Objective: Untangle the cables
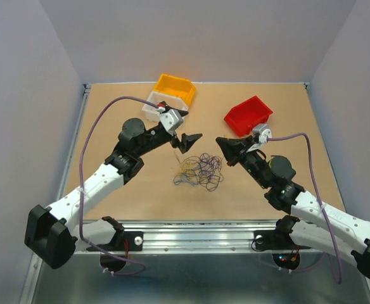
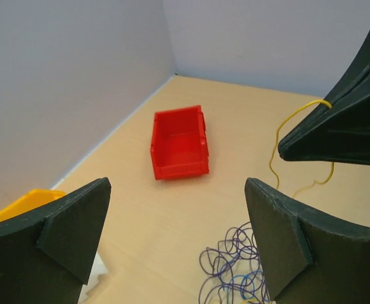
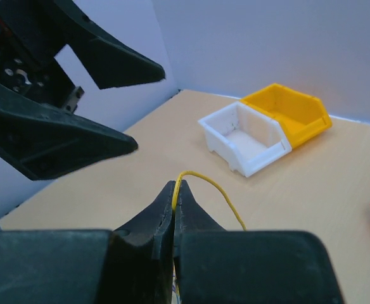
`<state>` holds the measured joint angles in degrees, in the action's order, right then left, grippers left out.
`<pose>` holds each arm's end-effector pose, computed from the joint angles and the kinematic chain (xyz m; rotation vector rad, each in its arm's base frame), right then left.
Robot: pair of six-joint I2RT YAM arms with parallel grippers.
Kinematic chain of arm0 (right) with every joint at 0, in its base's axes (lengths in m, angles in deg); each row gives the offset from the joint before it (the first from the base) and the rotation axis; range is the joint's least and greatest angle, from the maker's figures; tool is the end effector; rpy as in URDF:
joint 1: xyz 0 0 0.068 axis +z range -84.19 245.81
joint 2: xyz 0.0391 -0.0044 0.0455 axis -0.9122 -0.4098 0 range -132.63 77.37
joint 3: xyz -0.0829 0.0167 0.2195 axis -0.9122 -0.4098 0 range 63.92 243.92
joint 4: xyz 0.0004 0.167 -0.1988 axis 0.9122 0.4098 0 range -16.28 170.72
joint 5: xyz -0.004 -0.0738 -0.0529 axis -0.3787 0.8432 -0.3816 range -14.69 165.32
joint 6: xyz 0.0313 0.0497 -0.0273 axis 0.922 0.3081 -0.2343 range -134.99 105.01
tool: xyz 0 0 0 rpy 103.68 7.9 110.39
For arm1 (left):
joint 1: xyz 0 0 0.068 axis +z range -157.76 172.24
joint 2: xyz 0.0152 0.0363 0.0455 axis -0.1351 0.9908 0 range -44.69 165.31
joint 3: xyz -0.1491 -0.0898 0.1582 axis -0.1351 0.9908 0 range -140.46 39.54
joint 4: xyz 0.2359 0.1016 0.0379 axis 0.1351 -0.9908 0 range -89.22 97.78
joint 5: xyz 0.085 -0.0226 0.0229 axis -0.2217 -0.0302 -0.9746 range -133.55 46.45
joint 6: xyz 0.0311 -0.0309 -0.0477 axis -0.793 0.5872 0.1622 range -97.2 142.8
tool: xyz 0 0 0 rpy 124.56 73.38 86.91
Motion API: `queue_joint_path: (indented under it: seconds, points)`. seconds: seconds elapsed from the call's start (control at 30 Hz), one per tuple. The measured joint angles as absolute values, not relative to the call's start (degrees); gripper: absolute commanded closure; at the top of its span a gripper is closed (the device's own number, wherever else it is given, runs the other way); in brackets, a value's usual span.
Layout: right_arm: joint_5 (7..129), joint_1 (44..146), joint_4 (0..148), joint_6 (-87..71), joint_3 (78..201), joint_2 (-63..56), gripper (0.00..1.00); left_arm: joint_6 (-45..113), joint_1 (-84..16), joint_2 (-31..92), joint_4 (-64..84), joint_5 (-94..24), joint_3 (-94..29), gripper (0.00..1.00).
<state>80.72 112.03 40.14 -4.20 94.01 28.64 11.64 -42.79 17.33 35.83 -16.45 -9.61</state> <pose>0.1703 0.1709 0.2938 -0.3319 1.3115 0.7830 0.2158 -0.1793 0.3476 0.8883 1.0372 -0.6592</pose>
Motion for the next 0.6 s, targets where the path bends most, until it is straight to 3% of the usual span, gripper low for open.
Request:
queue_joint_path:
  seconds: [0.3,0.6]
  points:
    - [78.7,112.0,43.3,-4.0,94.1,28.6,0.99,8.9,-47.1,30.3,34.7,-13.3,-10.4,0.01]
    - [76.6,112.0,43.8,-3.2,94.1,30.1,0.99,8.3,-50.0,34.0,36.5,-10.1,-10.4,0.01]
